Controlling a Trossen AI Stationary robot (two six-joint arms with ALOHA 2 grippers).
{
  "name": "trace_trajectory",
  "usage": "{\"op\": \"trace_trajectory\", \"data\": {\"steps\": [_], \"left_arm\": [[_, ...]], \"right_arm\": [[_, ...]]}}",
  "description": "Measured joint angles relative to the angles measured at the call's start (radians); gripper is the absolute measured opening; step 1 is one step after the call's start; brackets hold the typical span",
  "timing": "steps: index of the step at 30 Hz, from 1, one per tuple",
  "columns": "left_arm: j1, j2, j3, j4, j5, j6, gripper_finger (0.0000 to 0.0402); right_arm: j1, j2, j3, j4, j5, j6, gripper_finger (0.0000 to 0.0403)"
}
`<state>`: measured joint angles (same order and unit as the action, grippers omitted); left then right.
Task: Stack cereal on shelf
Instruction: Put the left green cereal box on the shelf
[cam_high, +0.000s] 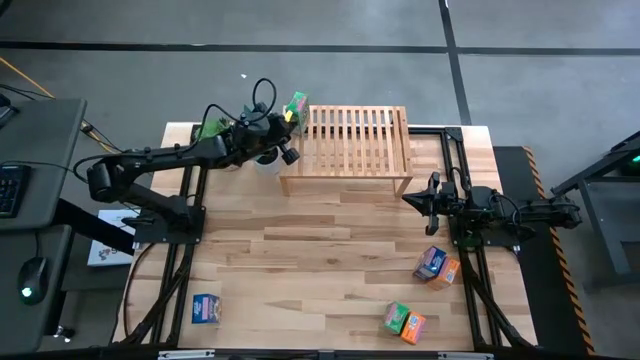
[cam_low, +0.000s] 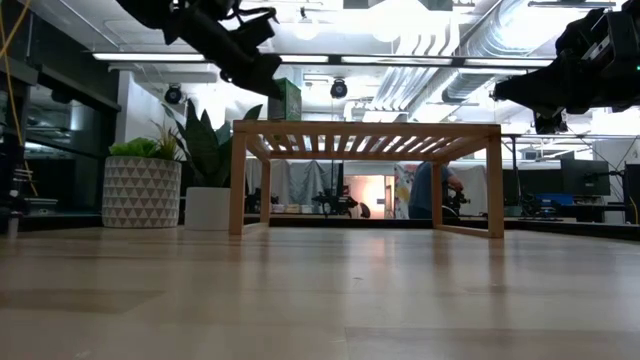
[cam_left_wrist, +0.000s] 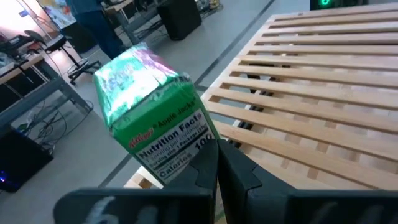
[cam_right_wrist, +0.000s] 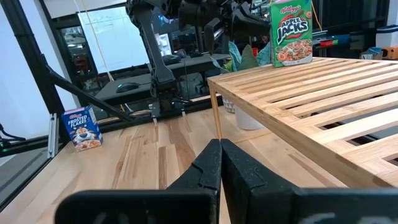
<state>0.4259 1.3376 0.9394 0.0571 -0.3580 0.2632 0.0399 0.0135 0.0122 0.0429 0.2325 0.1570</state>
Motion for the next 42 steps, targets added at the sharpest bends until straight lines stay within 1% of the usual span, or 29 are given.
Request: {"op": "trace_trajectory", "data": {"steps": [12,26,37,42], "left_arm": [[0.0,0.01,-0.001,0.025,0.008,0.0,0.0],[-0.001,0.089,-0.001,0.085,0.016,-0.008,0.0],[-0.002,0.089,-0.001,0.099,0.015,-0.016,0.0],[-0.016,0.06,-0.001,0.089,0.012,0.004,0.0]], "right_arm": [[0.0,0.0,0.0,0.0,0.0,0.0,0.0],[0.0,0.0,0.0,0.0,0.0,0.0,0.0],[0.0,0.0,0.0,0.0,0.0,0.0,0.0],[0.0,0.0,0.0,0.0,0.0,0.0,0.0]]}}
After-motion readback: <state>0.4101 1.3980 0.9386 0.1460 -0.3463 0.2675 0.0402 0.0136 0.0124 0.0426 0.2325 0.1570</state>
